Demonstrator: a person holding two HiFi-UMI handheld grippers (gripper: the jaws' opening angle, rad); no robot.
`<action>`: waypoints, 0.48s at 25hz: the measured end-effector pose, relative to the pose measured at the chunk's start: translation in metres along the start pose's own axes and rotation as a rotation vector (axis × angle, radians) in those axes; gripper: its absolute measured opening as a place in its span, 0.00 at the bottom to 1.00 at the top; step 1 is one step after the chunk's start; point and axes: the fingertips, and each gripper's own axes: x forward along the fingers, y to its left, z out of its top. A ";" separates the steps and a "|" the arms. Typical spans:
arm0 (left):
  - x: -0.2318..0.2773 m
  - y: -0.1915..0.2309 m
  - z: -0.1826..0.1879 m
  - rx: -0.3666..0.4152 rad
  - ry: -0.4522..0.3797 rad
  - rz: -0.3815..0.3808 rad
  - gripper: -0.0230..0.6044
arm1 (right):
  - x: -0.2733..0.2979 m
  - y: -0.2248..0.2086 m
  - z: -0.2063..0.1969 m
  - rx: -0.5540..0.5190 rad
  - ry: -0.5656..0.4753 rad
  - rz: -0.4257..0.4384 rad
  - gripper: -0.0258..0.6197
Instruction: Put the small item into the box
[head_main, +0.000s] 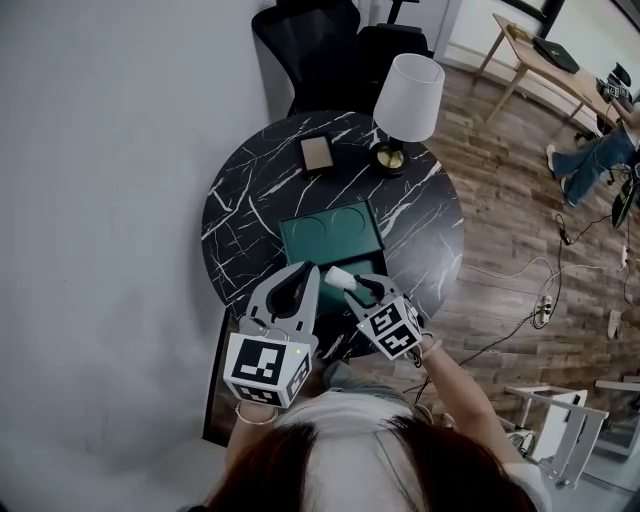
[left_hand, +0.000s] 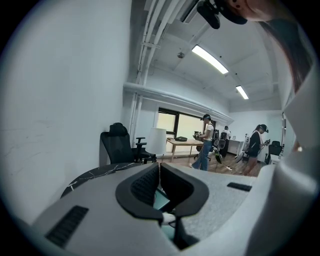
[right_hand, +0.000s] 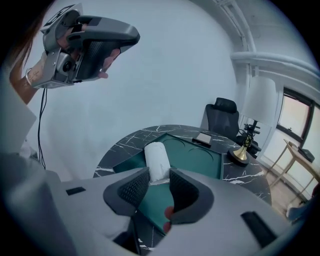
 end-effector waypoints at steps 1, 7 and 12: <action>0.001 0.000 -0.001 0.000 0.001 0.000 0.06 | 0.002 -0.001 -0.003 -0.004 0.010 0.002 0.26; 0.006 0.000 -0.003 -0.006 0.011 -0.004 0.06 | 0.017 -0.005 -0.018 -0.034 0.064 0.021 0.26; 0.011 0.000 -0.007 -0.009 0.027 -0.007 0.06 | 0.032 -0.007 -0.029 -0.061 0.109 0.046 0.26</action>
